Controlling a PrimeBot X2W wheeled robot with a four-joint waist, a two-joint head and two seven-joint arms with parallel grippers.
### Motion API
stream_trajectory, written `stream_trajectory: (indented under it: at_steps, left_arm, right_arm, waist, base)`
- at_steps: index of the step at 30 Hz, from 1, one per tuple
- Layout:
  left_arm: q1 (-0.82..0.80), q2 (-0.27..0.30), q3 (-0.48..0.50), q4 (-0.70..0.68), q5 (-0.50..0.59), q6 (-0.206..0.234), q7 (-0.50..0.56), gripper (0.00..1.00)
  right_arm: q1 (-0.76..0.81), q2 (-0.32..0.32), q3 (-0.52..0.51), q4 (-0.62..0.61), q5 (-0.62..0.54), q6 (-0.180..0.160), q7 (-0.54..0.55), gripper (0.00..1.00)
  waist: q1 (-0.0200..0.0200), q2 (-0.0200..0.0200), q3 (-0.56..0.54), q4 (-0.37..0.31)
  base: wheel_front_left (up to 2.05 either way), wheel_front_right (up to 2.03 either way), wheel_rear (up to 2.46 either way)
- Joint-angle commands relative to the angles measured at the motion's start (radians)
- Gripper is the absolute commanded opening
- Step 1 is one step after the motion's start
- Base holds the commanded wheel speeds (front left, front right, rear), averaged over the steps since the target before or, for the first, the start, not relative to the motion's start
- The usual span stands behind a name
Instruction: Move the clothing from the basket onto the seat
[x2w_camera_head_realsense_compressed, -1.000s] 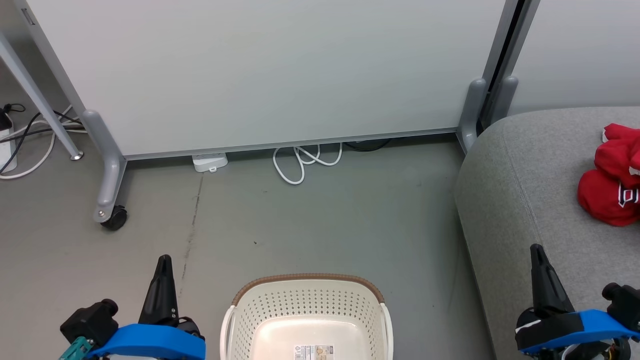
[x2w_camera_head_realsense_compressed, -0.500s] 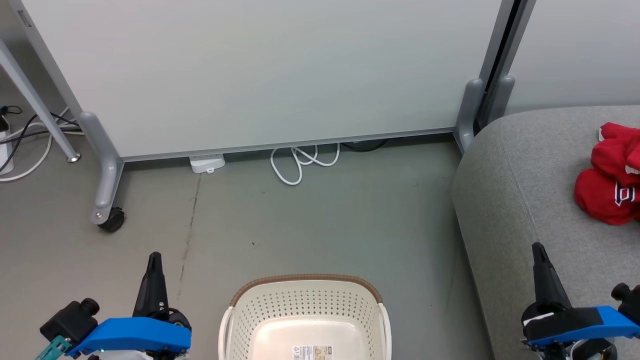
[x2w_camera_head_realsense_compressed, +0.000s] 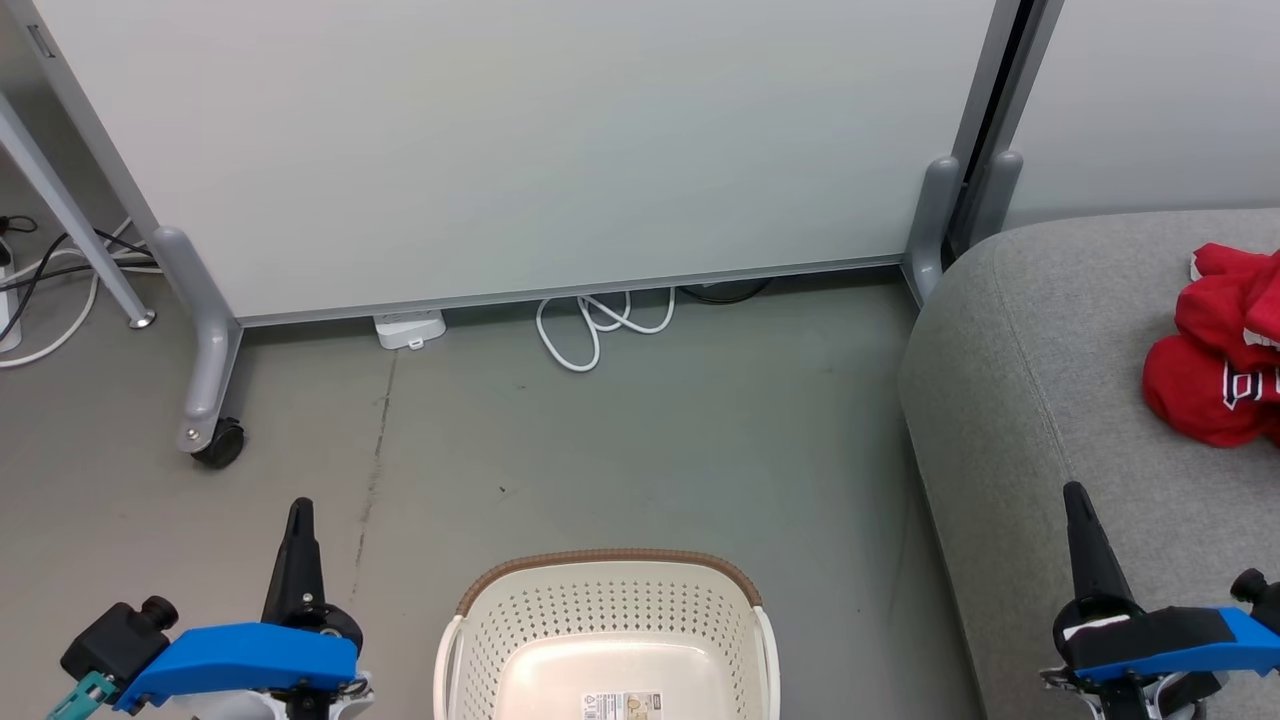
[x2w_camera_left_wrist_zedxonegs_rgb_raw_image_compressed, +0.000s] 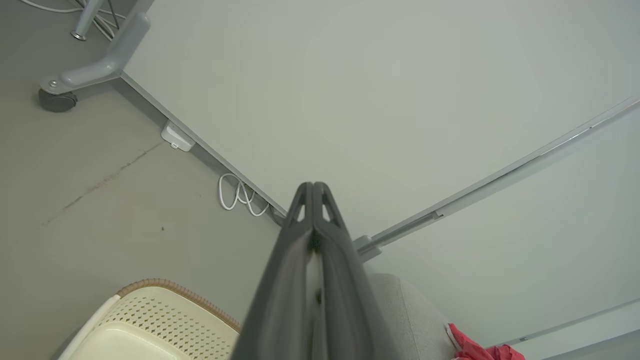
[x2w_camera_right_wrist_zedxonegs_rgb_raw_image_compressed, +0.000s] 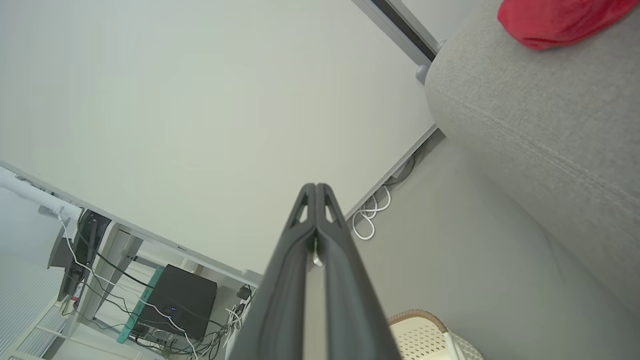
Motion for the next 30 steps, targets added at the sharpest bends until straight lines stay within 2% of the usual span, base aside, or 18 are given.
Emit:
stream_trajectory:
  at_steps: [1, 30]
  left_arm:
    - [-0.03, 0.001, 0.009, -0.013, -0.028, -0.006, 0.008, 0.0]
    - [-0.051, 0.001, 0.044, -0.011, -0.333, -0.009, 0.085, 0.0]
  right_arm:
    - [-0.027, -0.004, -0.003, -0.011, 0.032, 0.0, 0.009, 0.0]
    - [-0.042, -0.005, -0.007, -0.008, 0.339, 0.001, 0.086, 0.0]
  waist:
    - [-0.0001, 0.0, 0.0, -0.001]
    - [-0.0001, 0.0, -0.003, -0.015]
  base:
    - [0.0, 0.0, 0.0]
    - [0.0, 0.0, 0.0]
